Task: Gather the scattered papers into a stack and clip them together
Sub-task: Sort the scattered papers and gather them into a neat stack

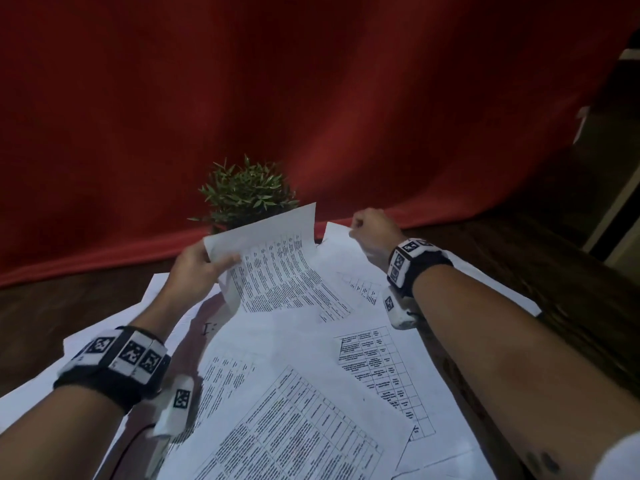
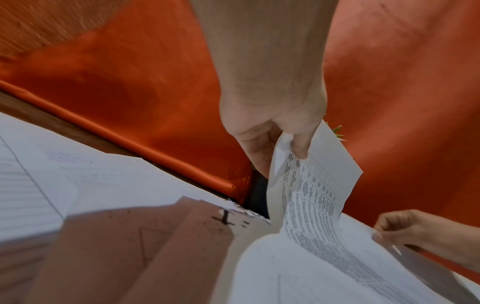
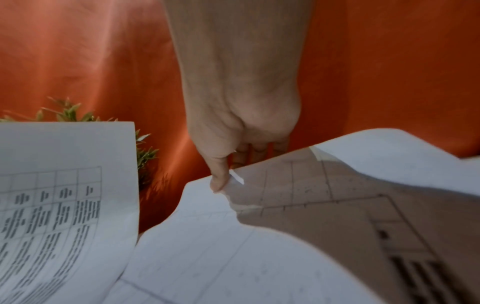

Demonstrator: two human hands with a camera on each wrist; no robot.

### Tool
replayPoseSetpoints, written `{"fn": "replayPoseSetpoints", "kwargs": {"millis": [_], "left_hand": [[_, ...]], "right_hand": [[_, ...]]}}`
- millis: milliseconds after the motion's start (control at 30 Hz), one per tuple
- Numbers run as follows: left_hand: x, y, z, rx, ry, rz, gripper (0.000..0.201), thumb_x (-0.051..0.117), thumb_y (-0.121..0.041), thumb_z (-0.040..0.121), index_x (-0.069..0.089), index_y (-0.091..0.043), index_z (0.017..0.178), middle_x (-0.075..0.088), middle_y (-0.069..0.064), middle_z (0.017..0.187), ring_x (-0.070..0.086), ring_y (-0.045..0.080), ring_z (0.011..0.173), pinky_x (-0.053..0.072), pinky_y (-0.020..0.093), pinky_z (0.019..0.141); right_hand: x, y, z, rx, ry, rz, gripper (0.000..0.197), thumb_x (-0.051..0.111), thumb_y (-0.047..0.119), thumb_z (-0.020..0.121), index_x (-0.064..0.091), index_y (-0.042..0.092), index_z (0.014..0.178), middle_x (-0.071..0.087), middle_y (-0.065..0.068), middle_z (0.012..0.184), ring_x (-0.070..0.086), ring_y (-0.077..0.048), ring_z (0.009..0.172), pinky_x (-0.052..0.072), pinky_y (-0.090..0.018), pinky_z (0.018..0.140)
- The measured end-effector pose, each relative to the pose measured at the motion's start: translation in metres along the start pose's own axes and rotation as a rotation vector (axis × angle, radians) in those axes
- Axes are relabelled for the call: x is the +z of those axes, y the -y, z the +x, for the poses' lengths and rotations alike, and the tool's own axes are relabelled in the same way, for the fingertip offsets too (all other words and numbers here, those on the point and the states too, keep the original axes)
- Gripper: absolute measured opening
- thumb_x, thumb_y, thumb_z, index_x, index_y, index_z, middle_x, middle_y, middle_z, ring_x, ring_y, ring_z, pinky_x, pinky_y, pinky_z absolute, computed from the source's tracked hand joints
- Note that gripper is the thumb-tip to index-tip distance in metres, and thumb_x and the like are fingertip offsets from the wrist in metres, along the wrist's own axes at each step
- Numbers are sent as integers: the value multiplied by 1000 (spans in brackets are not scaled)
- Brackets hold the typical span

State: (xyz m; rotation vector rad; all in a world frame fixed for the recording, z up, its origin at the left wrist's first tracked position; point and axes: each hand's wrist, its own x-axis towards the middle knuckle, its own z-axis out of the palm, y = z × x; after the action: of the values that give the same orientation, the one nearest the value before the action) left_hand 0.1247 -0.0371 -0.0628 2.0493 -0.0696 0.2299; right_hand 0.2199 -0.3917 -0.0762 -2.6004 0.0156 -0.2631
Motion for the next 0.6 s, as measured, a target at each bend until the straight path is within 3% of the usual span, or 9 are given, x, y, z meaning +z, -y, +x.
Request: {"fn": "replayPoseSetpoints", "kwargs": {"millis": [67,167,300,333,467,533,600], "left_hand": [[3,-2,0,26,-16,-13,22,80,-17,93,71,-32,106,79,-1,108,76,22,101,61,50,92],[6,-7,-3,71,-56,-35,27,78,-15,94,69,-27,117,77,-9,107,74,18,104,58,41,92],[8,-24,-7,146,-114,-88,30,76,-11,96,67,-30,117,74,-34,92,69,-14,91,58,30,89],[7,-32,-7,165,-134,-120,30,76,-11,96,67,-30,116,75,-32,93,70,-13,91,58,31,89],[-1,-77,-5,285,-201,-228,14,78,-18,95,74,-28,103,80,-7,98,76,13,93,63,39,86],[-8,-104,-3,364,-250,-239,11,77,-19,96,74,-22,106,77,-6,99,74,7,88,63,32,81],[-16,-130,2,426,-340,-208,11,74,-21,97,71,-19,108,74,-11,96,69,-5,79,59,20,72]], "right_hand": [[-13,3,-4,-30,-69,27,19,69,19,91,66,20,72,69,8,70,67,-16,69,51,-32,65],[-36,7,-6,-58,-154,66,13,64,26,92,69,22,80,71,8,75,70,-18,72,57,-35,66],[-81,16,-5,-97,-302,155,14,58,36,91,70,28,90,73,8,80,71,-20,76,60,-43,71],[-95,18,-6,-123,-343,176,14,60,36,91,71,27,91,74,8,82,70,-19,78,59,-43,73],[-169,45,-21,-296,-467,166,10,69,34,94,74,25,94,72,11,88,66,-11,82,56,-41,81],[-213,67,-38,-381,-497,125,12,69,34,95,74,24,99,70,12,92,65,-9,86,54,-36,80],[-258,93,-68,-413,-437,8,11,69,33,97,73,25,103,69,10,96,63,-9,88,48,-29,73]]}}
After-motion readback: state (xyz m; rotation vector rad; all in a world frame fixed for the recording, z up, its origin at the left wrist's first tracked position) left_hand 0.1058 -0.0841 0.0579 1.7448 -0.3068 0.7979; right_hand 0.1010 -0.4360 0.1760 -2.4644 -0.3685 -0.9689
